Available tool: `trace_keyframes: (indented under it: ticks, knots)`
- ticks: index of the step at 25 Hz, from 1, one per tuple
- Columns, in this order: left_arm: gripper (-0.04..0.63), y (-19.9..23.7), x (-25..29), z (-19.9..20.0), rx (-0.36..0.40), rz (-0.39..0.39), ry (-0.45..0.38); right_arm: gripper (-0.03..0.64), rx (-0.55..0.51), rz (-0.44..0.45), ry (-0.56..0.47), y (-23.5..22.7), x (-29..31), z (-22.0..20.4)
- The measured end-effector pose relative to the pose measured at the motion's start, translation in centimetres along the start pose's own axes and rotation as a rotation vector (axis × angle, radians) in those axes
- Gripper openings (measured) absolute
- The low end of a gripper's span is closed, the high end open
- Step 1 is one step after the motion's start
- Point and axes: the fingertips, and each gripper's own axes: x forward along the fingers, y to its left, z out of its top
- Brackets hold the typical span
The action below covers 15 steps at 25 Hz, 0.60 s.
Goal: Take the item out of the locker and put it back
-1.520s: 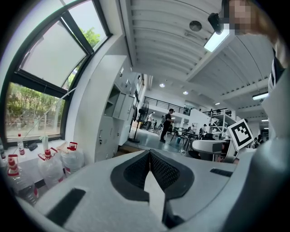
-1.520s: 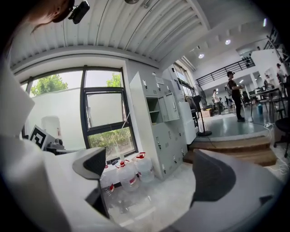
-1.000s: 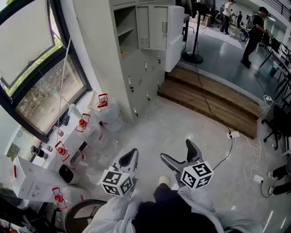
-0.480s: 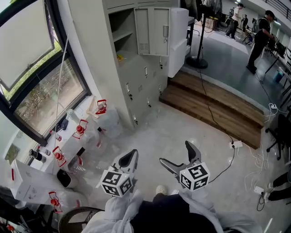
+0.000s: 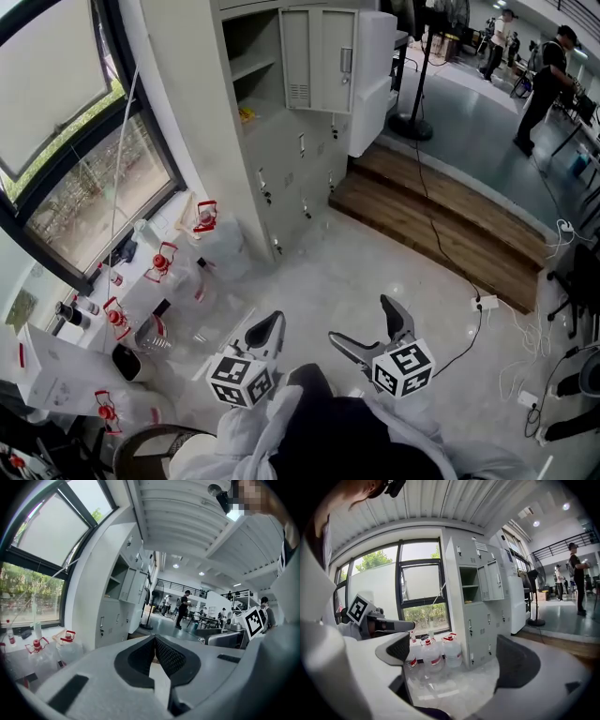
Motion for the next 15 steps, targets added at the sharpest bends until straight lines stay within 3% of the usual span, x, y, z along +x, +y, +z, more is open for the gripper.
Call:
trace_keyframes:
  ticks: [15]
  knots:
    - [0.008,4.3,5.0,1.6,0.006,0.028,0.009,0.575,0.075,0.003,-0.021,-4.3,5.5,1.2]
